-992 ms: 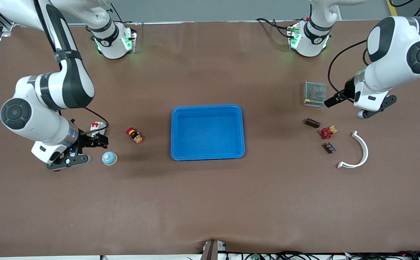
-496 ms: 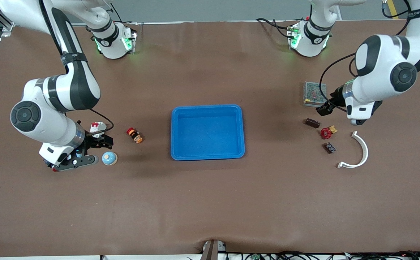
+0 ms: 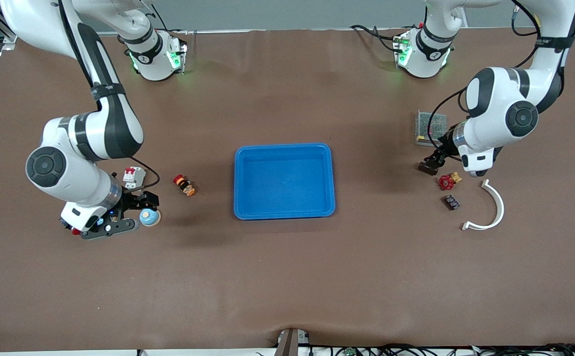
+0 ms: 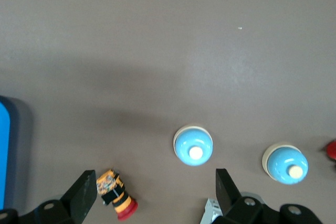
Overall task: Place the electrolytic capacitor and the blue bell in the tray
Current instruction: 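Grasp a blue bell with the right gripper while the left gripper grasps a capacitor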
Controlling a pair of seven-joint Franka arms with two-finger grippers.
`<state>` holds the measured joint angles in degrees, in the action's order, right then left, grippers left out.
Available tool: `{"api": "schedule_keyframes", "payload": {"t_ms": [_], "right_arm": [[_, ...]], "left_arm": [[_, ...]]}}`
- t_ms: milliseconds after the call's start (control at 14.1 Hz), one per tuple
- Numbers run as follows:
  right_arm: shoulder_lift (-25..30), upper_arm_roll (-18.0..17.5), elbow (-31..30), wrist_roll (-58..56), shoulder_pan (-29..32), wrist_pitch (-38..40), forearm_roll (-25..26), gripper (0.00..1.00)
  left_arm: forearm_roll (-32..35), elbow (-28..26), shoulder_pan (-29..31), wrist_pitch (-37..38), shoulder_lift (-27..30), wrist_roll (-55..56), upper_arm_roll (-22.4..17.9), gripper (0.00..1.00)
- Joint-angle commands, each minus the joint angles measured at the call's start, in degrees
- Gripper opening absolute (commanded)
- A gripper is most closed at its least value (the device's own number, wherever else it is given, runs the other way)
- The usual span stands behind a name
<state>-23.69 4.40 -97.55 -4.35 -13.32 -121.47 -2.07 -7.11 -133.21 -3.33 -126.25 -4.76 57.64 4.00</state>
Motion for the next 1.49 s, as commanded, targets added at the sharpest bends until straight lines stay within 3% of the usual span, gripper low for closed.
{"api": "schedule_keyframes", "payload": {"t_ms": [0, 283, 496, 779, 992, 1134, 1346, 1417], "right_arm": [[-0.9, 0.3, -0.4, -0.2, -0.4, -2.1, -0.7, 1.0], [-1.1, 0.3, -5.2, -8.3, 1.0, -10.1, -0.8, 1.0], [-1.0, 0.3, -6.8, -14.0, 2.2, -10.5, -4.8, 1.0], [-1.2, 0.3, -7.3, -20.6, 3.8, -10.6, -5.1, 1.0], [-1.6, 0.4, -10.2, -27.0, 5.0, -14.0, -5.1, 1.0], [-1.7, 0.3, -13.4, -28.6, 5.0, -18.6, -5.1, 1.0], [-2.1, 0.3, -13.8, -28.6, 4.5, -18.5, -5.2, 1.0], [-2.3, 0.3, -14.1, -28.6, 4.1, -18.8, -5.1, 1.0]], "left_arm": [[-1.0, -2.5, 0.3, -6.7, -2.0, 2.5, 0.5, 0.79], [-1.0, -5.0, 0.4, -14.3, -5.3, 2.6, 0.3, 0.74], [-0.7, -6.3, 0.4, -20.1, -8.2, 2.7, 0.3, 0.72], [-0.3, -6.3, 0.4, -23.9, -11.5, 2.6, 0.0, 0.64], [0.4, -6.1, 0.5, -25.3, -12.6, 2.6, 0.0, 0.48], [0.6, -5.6, 0.3, -25.0, -12.4, 2.4, -0.1, 0.32], [1.0, -4.3, 0.0, -23.7, -11.8, 2.7, -0.1, 0.04], [1.0, -2.9, -0.1, -21.4, -11.6, 2.7, 0.0, 0.0]]}}
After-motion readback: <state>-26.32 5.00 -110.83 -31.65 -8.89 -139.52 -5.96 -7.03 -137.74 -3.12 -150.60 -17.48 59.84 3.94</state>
